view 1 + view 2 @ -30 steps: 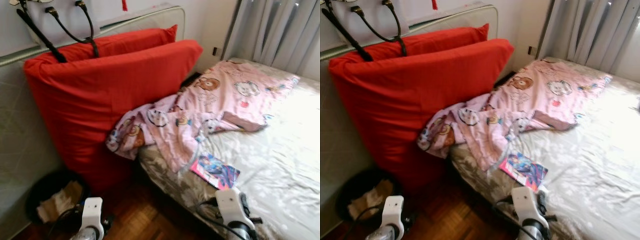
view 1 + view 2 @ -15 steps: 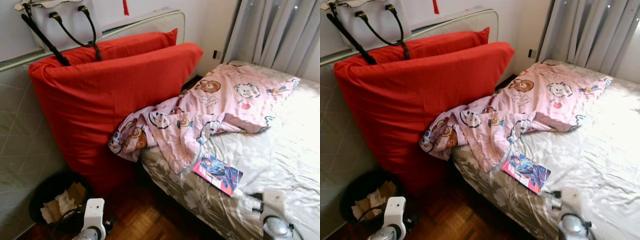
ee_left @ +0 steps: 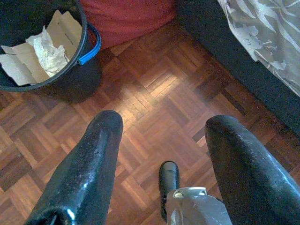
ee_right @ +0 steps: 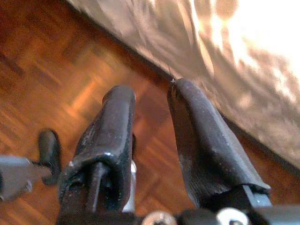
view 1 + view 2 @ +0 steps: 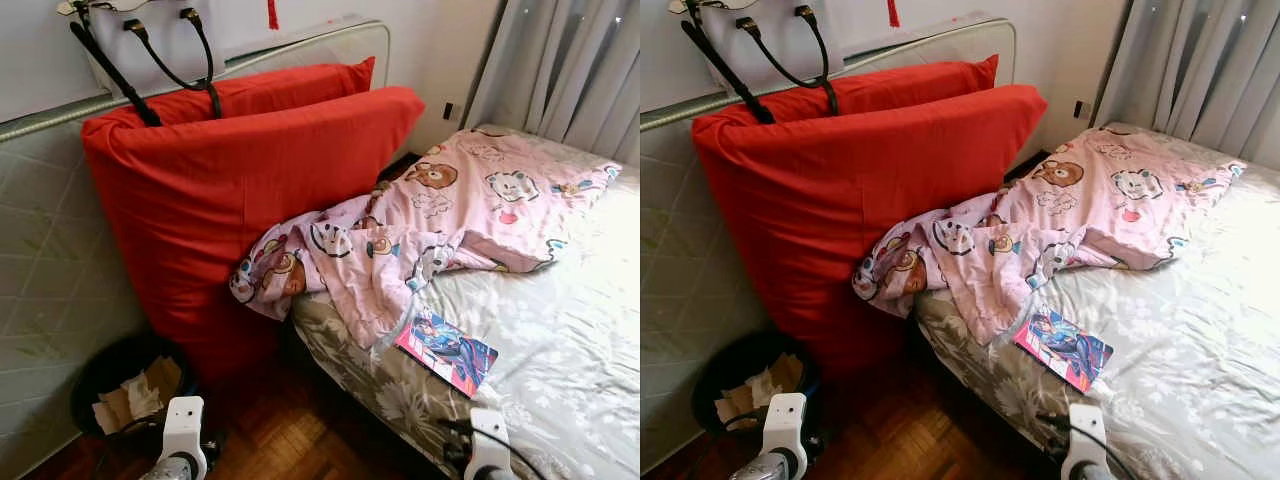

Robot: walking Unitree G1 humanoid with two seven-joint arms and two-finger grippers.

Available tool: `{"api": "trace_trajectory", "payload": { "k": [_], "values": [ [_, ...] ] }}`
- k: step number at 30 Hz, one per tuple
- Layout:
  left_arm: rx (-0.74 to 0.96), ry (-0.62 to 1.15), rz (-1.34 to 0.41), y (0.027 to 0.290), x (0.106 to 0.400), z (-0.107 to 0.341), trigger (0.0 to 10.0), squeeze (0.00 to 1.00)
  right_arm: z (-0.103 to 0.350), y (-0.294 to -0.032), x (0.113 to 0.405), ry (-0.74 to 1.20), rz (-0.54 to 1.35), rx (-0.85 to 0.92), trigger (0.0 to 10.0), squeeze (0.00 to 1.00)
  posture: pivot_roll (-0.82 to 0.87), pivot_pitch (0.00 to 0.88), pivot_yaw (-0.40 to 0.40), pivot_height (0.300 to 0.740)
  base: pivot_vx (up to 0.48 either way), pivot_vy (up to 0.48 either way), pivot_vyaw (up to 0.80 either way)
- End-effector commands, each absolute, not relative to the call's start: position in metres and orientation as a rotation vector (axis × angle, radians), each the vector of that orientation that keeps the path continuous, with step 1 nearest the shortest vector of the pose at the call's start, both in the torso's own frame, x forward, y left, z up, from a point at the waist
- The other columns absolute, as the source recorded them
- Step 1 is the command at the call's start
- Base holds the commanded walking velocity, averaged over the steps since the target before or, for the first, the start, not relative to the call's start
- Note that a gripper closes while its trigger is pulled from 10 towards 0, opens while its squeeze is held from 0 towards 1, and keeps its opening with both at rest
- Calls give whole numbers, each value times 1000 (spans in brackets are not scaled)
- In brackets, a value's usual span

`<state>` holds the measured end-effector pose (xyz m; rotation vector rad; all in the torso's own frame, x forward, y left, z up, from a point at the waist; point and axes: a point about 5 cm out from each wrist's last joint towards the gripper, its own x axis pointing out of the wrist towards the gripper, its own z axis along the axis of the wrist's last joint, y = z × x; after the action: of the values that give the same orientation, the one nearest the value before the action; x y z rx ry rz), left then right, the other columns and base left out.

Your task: Clean up the room

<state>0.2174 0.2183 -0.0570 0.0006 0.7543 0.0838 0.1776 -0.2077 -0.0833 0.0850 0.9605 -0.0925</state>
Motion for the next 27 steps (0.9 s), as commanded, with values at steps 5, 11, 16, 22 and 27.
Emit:
{"api": "trace_trajectory", "payload": {
  "k": [5,11,16,22,27],
  "values": [
    [-7,756,96,220,218,-57,10000,0,-89,-211,163,974,-213,115,10000,0,66,0,-9,740,0,0,0],
    [-13,755,96,220,218,-57,10000,0,-89,-200,167,927,-280,230,10000,0,70,0,-10,740,0,0,0],
    [-17,753,99,220,218,-56,10000,0,-88,-185,173,910,-218,222,10000,0,68,0,-8,740,0,0,0],
    [-14,753,97,220,218,-56,10000,0,-88,-184,173,908,-211,222,10000,0,68,0,-6,740,0,0,0],
    [-18,759,90,221,217,-57,10000,0,-88,-183,173,902,-201,224,10000,0,64,0,-2,740,0,0,0]
  ]
}}
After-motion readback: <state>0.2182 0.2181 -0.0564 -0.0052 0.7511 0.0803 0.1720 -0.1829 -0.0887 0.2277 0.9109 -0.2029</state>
